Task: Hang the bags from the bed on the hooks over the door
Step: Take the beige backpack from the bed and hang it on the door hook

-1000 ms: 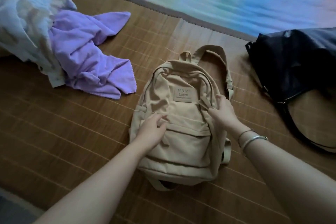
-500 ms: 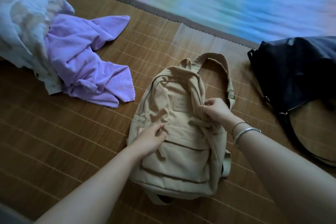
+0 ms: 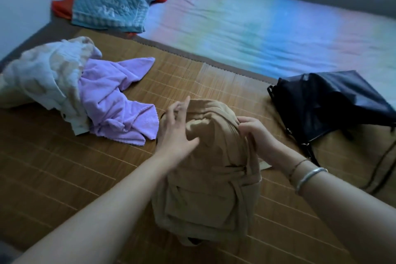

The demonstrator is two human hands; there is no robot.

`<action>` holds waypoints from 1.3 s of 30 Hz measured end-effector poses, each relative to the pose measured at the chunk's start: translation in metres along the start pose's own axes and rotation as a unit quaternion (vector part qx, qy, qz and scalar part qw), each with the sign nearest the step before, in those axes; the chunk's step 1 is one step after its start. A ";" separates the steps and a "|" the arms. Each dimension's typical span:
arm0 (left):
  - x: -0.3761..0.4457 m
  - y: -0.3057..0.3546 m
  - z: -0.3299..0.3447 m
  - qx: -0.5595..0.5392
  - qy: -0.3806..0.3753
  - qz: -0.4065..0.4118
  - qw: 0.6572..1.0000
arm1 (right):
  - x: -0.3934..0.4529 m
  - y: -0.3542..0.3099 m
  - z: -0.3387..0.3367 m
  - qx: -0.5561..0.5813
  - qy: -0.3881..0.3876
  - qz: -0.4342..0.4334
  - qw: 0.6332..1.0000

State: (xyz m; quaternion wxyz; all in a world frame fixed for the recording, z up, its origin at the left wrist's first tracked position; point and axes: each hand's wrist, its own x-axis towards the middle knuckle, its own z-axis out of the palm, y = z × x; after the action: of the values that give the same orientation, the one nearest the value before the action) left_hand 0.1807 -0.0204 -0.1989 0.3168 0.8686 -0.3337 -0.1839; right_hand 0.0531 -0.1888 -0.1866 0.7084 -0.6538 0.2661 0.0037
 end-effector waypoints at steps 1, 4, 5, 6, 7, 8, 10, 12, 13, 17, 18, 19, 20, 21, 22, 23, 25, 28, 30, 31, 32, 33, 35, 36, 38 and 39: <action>0.000 0.012 -0.013 0.033 0.016 0.027 0.999 | -0.011 -0.013 0.004 0.019 -0.016 -0.009 1.000; -0.003 0.043 -0.052 0.078 -0.017 0.043 0.996 | -0.046 -0.049 0.015 0.053 -0.070 -0.048 0.995; -0.006 0.055 -0.065 0.087 -0.038 0.044 0.994 | -0.060 -0.063 0.019 0.050 -0.082 -0.062 0.993; -0.010 0.063 -0.074 0.090 -0.053 0.046 0.993 | -0.072 -0.072 0.022 0.046 -0.090 -0.067 0.993; -0.017 0.075 -0.085 0.087 -0.059 0.057 0.993 | -0.088 -0.085 0.025 0.039 -0.091 -0.074 0.992; -0.023 0.084 -0.092 0.071 -0.063 0.071 0.993 | -0.102 -0.093 0.028 0.035 -0.089 -0.078 0.992; -0.036 0.104 -0.102 0.000 -0.086 0.103 0.991 | -0.129 -0.110 0.032 0.038 -0.081 -0.089 0.992; -0.050 0.129 -0.107 -0.065 -0.087 0.147 0.983 | -0.161 -0.126 0.029 0.057 -0.057 -0.096 0.992; -0.057 0.143 -0.109 -0.081 -0.076 0.170 0.979 | -0.177 -0.134 0.025 0.072 -0.040 -0.095 0.992; -0.090 0.211 -0.108 -0.138 -0.087 0.270 0.949 | -0.239 -0.149 0.002 0.019 0.137 -0.085 0.987; -0.099 0.229 -0.103 -0.158 -0.109 0.293 0.937 | -0.257 -0.147 -0.005 -0.038 0.196 -0.088 0.976; -0.110 0.248 -0.096 -0.173 -0.131 0.317 0.924 | -0.277 -0.145 -0.012 -0.094 0.239 -0.094 0.962; -0.119 0.264 -0.090 -0.178 -0.142 0.337 0.914 | -0.292 -0.141 -0.019 -0.141 0.261 -0.098 0.950; -0.128 0.279 -0.084 -0.173 -0.151 0.364 0.903 | -0.309 -0.138 -0.025 -0.174 0.270 -0.101 0.942; -0.140 0.296 -0.078 -0.166 -0.165 0.397 0.887 | -0.328 -0.134 -0.034 -0.199 0.277 -0.100 0.935; -0.151 0.311 -0.074 -0.162 -0.180 0.431 0.869 | -0.344 -0.132 -0.040 -0.222 0.276 -0.096 0.930; -0.178 0.339 -0.067 -0.159 -0.205 0.489 0.833 | -0.372 -0.128 -0.052 -0.274 0.280 -0.059 0.918; -0.226 0.380 -0.047 -0.124 -0.222 0.543 0.801 | -0.424 -0.109 -0.076 -0.279 0.315 -0.019 0.907; -0.249 0.401 -0.032 -0.090 -0.230 0.557 0.793 | -0.455 -0.099 -0.090 -0.289 0.338 0.001 0.896; -0.255 0.409 -0.027 -0.081 -0.231 0.563 0.790 | -0.468 -0.095 -0.096 -0.286 0.352 0.004 0.891; -0.272 0.424 -0.019 -0.078 -0.236 0.574 0.780 | -0.498 -0.091 -0.104 -0.281 0.383 0.008 0.880; -0.284 0.435 -0.013 -0.082 -0.240 0.585 0.770 | -0.521 -0.088 -0.111 -0.274 0.418 0.004 0.866; -0.320 0.465 0.008 -0.076 -0.250 0.606 0.751 | -0.585 -0.078 -0.132 -0.229 0.503 -0.024 0.833; -0.335 0.478 0.020 -0.069 -0.257 0.609 0.747 | -0.618 -0.076 -0.140 -0.199 0.538 -0.040 0.819; -0.376 0.512 0.051 -0.040 -0.275 0.618 0.736 | -0.694 -0.065 -0.156 -0.135 0.593 -0.058 0.792; -0.395 0.525 0.065 -0.022 -0.284 0.625 0.727 | -0.727 -0.060 -0.160 -0.110 0.611 -0.064 0.782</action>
State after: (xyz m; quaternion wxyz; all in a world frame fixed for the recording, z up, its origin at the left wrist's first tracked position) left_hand -0.3772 -0.0762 0.1493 0.2697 0.3639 -0.8711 -0.1898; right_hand -0.6092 -0.0965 0.1458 0.3197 -0.6081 0.5984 -0.4123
